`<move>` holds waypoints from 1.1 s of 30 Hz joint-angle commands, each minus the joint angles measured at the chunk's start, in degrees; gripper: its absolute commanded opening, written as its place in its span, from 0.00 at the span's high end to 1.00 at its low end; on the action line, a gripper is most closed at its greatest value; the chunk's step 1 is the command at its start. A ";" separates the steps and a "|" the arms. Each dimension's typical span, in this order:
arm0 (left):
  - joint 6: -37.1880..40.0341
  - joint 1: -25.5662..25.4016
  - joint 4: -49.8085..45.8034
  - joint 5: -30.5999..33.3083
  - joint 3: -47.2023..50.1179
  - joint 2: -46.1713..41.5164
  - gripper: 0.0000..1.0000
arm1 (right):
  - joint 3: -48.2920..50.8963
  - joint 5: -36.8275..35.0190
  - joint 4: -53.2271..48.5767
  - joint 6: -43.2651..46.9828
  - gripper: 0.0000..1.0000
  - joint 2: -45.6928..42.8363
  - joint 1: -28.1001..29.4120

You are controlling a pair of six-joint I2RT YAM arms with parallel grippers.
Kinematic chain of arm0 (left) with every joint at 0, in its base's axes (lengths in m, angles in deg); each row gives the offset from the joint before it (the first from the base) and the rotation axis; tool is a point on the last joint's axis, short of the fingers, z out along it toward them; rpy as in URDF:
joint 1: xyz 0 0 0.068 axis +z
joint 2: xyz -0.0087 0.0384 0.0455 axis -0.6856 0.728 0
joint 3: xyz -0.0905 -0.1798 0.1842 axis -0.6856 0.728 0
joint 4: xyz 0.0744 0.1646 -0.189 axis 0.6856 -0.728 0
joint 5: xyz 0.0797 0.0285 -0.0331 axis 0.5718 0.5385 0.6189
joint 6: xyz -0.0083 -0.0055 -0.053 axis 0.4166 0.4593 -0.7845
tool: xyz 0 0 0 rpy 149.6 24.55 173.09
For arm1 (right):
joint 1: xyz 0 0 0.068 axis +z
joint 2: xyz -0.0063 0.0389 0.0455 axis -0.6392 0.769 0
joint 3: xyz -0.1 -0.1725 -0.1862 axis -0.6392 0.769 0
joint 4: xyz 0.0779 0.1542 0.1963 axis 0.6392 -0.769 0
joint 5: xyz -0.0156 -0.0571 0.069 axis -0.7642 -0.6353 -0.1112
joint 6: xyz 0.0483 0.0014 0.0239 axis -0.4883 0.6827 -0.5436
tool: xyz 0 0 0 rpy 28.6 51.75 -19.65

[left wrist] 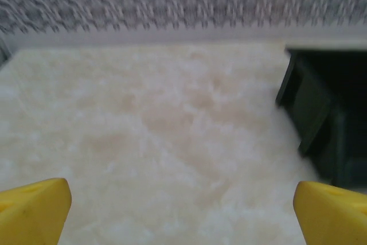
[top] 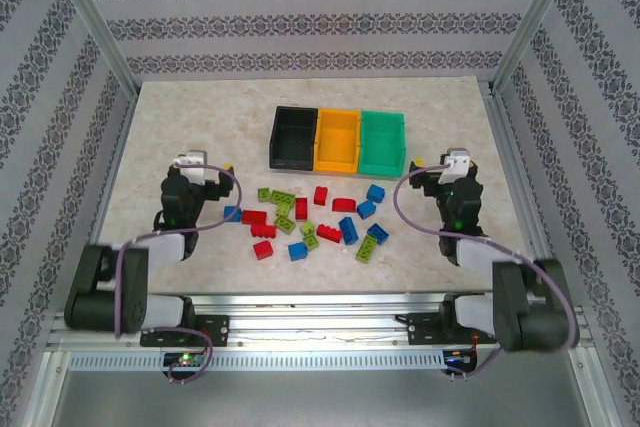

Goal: Sort the legos into containers by color

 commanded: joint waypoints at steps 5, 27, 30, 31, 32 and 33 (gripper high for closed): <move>-16.51 0.84 -27.73 1.77 -4.42 -24.94 0.01 | -8.00 1.84 -34.34 -13.44 0.02 -16.55 0.12; -41.10 4.84 -60.02 -47.74 -18.30 -15.42 0.00 | -23.11 17.76 -77.68 -23.25 0.09 -1.83 16.02; -32.70 5.02 -72.46 -43.12 -23.33 -12.31 0.01 | -23.72 13.38 -79.75 -22.56 0.13 1.44 20.92; -30.42 5.10 -75.19 -42.25 -24.58 -10.85 0.01 | -23.82 11.94 -80.59 -22.49 0.14 2.56 22.25; -28.69 5.10 -76.99 -41.92 -25.38 -9.39 0.01 | -23.80 10.49 -81.43 -22.55 0.15 3.58 23.49; -27.60 5.19 -77.66 -42.03 -25.70 -8.19 0.01 | -23.89 9.58 -82.25 -22.64 0.16 4.42 24.06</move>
